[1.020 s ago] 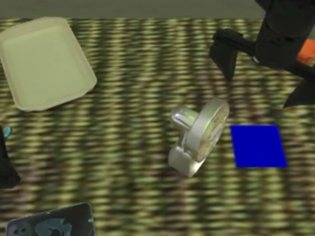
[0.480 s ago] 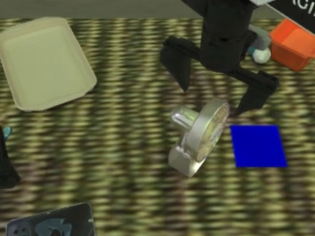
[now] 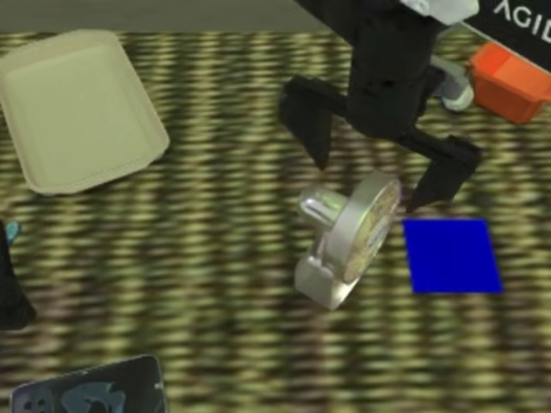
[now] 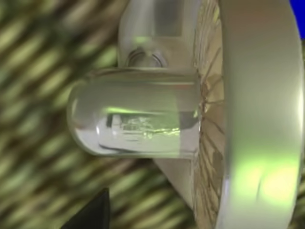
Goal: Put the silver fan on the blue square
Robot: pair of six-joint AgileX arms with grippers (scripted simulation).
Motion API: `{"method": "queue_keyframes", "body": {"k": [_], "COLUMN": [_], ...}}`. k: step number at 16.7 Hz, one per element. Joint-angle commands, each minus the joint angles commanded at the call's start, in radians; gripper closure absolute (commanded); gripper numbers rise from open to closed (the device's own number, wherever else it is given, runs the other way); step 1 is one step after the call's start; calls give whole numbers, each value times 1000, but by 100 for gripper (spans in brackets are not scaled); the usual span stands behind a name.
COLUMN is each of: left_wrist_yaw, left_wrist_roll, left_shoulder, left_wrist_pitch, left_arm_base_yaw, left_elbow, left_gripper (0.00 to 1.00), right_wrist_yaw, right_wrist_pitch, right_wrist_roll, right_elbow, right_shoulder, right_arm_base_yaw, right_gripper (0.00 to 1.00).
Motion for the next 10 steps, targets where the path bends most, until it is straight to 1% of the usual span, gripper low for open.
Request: {"method": "queue_keyframes", "body": {"k": [5, 10], "left_wrist_yaw": [0, 0], "left_wrist_roll": [0, 0], "left_shoulder": [0, 0], "left_wrist_pitch": [0, 0], "left_arm_base_yaw": [0, 0], "left_elbow": [0, 0], "left_gripper": [0, 0], "right_wrist_yaw": [0, 0], "right_wrist_pitch": [140, 156], "right_wrist_roll": [4, 4], "right_elbow": [-161, -178], "right_shoulder": [-20, -21], "right_arm_base_yaw": [3, 4], "right_gripper": [0, 0]}}
